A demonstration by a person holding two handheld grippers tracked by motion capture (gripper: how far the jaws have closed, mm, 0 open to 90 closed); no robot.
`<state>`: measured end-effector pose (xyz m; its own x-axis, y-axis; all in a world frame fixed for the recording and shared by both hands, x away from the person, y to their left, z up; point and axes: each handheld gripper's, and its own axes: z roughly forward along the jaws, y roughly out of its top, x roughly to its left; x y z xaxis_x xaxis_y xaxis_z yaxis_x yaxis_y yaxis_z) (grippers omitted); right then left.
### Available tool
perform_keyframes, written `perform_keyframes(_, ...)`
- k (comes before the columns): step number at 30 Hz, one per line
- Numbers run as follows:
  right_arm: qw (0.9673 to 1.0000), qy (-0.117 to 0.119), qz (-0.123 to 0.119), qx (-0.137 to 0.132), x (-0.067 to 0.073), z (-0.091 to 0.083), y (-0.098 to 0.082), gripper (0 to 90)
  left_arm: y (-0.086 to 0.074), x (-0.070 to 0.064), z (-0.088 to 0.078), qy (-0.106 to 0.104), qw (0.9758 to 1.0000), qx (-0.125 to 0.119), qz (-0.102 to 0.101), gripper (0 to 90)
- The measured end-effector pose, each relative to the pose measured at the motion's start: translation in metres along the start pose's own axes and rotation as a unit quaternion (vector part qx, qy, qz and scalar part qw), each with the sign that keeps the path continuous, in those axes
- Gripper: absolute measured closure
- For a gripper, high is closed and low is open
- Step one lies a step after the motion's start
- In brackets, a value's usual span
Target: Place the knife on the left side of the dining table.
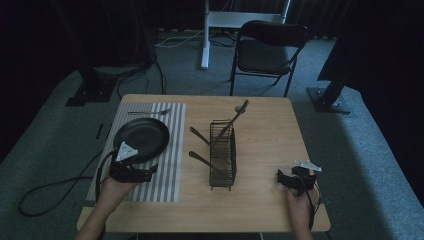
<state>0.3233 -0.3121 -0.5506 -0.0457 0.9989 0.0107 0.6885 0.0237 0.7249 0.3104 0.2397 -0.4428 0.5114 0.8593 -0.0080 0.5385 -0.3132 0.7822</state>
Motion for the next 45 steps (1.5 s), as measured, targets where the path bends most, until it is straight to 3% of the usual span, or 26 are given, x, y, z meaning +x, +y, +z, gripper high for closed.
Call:
perform_keyframes(16, 1.0, 0.0, 0.0, 0.0, 0.0, 0.0, 0.0, 12.1, 0.045, -0.011, 0.001, -0.036, 0.9989, -0.026, 0.015, 1.5)
perform_keyframes(29, 1.0, 0.0, 0.001, 0.0, 0.0, 0.0, 0.0, 12.1, 0.074, -0.023, 0.009, -0.062, 0.9972, -0.032, 0.027, 1.5)
perform_keyframes(34, 1.0, 0.0, -0.001, -0.001, 0.0, 0.0, 0.0, 12.1, 0.083, -0.025, 0.013, -0.081, 0.996, -0.033, 0.021, 1.5)
perform_keyframes(45, 1.0, 0.0, 0.0, -0.001, 0.0, 0.0, 0.0, 12.2, 0.102, -0.034, 0.02, -0.087, 0.9951, -0.035, 0.03, 1.5)
